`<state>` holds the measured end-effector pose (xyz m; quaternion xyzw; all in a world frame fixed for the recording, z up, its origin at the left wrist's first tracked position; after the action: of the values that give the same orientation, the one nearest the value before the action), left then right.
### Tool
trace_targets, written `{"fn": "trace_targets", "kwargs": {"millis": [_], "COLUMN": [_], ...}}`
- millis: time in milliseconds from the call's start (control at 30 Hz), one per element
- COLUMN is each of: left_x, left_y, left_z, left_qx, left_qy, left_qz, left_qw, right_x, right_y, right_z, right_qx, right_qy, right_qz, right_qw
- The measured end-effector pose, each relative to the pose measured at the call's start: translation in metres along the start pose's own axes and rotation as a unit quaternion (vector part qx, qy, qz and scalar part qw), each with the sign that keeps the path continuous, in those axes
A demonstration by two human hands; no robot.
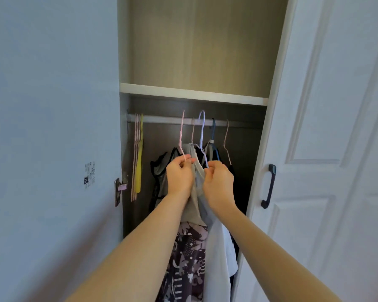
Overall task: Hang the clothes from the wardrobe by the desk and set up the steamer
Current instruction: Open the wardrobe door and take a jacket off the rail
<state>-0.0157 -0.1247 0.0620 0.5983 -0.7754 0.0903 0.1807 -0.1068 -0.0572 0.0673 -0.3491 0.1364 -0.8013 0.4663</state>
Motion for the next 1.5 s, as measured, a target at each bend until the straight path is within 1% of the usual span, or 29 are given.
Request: {"fn": "trace_targets", "kwargs": {"millis": [100, 200, 400, 600, 733, 900, 1033, 1233, 1333, 1500], "left_x": [-0.044, -0.089, -0.162, -0.221, -0.264, -0.312, -0.344, -0.373, -0.382, -0.410], "left_y": [0.005, 0.005, 0.000, -0.007, -0.012, -0.019, -0.025, -0.034, -0.040, -0.054], "left_z": [-0.016, -0.027, -0.045, -0.068, -0.079, -0.088, -0.089, -0.100, -0.106, -0.117], "left_qx": [-0.061, -0.102, -0.096, -0.089, -0.079, -0.070, -0.062, -0.075, -0.071, -0.055], "left_qy": [-0.037, -0.072, -0.082, -0.100, -0.116, -0.099, -0.098, -0.087, -0.072, -0.050], "left_qz": [0.030, 0.058, 0.162, 0.223, 0.230, 0.239, 0.222, 0.213, 0.223, 0.222], "left_qw": [0.997, 0.990, 0.979, 0.966, 0.963, 0.963, 0.968, 0.970, 0.970, 0.972], "right_x": [-0.037, -0.076, -0.154, -0.239, -0.290, -0.343, -0.379, -0.415, -0.428, -0.455], "right_y": [-0.019, -0.035, -0.061, -0.082, -0.090, -0.098, -0.102, -0.107, -0.108, -0.103], "right_z": [0.002, 0.007, 0.029, 0.055, 0.068, 0.075, 0.087, 0.110, 0.119, 0.124], "right_qx": [0.017, 0.012, 0.011, 0.027, 0.015, 0.000, -0.008, -0.002, 0.003, 0.022], "right_qy": [0.003, 0.000, -0.005, -0.014, -0.008, 0.028, 0.033, 0.029, 0.029, 0.070], "right_qz": [-0.025, -0.025, -0.011, -0.013, -0.008, -0.023, -0.021, -0.008, 0.000, 0.014], "right_qw": [1.000, 1.000, 1.000, 0.999, 1.000, 0.999, 0.999, 1.000, 1.000, 0.997]}}
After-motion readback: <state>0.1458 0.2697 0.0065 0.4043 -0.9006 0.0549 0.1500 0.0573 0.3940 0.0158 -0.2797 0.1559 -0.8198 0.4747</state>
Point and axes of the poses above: each hand's wrist, its own x-axis towards the middle knuckle, its own y-axis out of the palm, z = x × y, the point moved 4 cm from there along x, towards the middle knuckle, and after that the axes turned 14 degrees about z, right-handed, at the moved point
